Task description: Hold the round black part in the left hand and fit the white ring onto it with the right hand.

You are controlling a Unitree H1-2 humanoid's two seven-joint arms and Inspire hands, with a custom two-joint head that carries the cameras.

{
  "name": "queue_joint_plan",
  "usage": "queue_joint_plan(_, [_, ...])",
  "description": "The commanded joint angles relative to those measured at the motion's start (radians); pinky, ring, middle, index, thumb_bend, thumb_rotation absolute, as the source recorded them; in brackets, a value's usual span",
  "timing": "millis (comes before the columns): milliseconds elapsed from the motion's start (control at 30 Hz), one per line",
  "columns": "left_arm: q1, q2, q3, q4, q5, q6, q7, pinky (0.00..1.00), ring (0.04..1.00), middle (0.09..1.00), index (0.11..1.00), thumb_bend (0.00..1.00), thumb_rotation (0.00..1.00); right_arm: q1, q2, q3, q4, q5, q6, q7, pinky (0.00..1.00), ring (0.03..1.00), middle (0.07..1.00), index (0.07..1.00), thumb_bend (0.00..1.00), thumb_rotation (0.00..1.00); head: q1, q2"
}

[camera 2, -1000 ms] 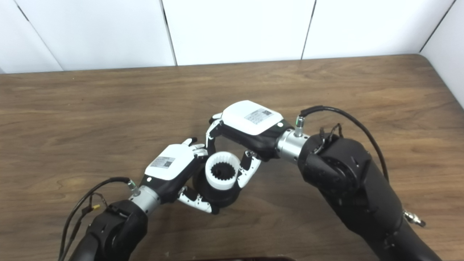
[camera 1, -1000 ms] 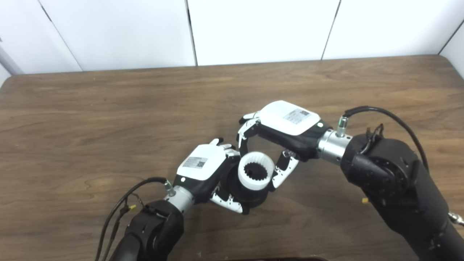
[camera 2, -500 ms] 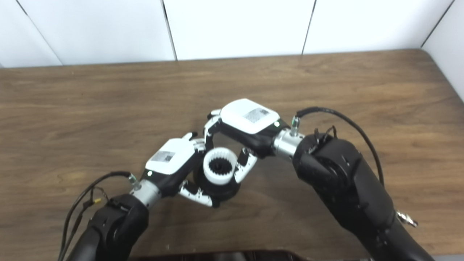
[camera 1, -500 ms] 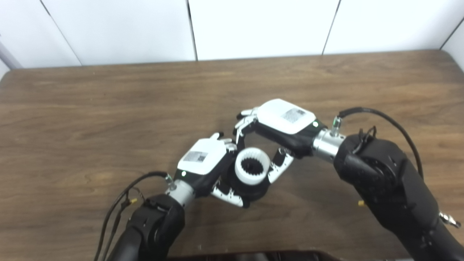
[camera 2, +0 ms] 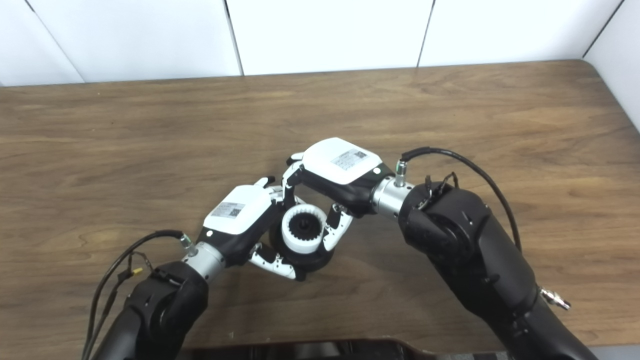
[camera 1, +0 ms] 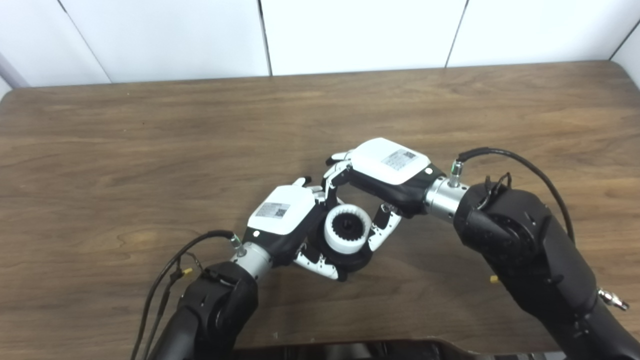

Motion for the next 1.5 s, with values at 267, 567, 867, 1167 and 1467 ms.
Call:
queue_joint_plan(267, [-0.009,0.005,-0.009,0.014,0.016,0.011,-0.04,1.0,0.891,0.78,0.479,0.53,0.06,-0.016,0.006,0.019,-0.019,-0.025,-0.016,0.011,0.9,0.91,0.782,0.485,0.53,0.14,-0.003,-0.003])
queue_joint_plan(567, [-0.006,0.008,-0.009,0.026,0.012,0.005,-0.032,1.0,0.893,0.779,0.478,0.53,0.06,-0.043,0.014,-0.016,-0.037,-0.008,0.023,0.028,0.89,0.909,0.783,0.593,0.96,0.29,-0.004,-0.019])
queue_joint_plan(867, [-0.004,0.012,-0.007,0.046,0.016,-0.009,-0.008,1.0,0.891,0.781,0.478,0.53,0.06,-0.121,0.018,-0.087,-0.097,0.018,0.068,0.074,0.88,0.912,0.783,0.6,1.0,0.31,-0.005,-0.033])
queue_joint_plan(1167, [-0.001,0.016,-0.002,0.049,0.009,-0.009,-0.005,1.0,0.891,0.781,0.479,0.53,0.06,-0.172,0.009,-0.118,-0.132,0.027,0.104,0.128,0.86,0.909,0.784,0.607,1.0,0.33,-0.007,-0.034])
queue_joint_plan(1467, [0.001,0.019,-0.001,0.059,0.016,-0.015,0.018,1.0,0.869,0.765,0.48,0.53,0.06,-0.163,0.008,-0.125,-0.13,0.03,0.112,0.129,0.85,0.904,0.782,0.607,1.0,0.33,-0.007,-0.036])
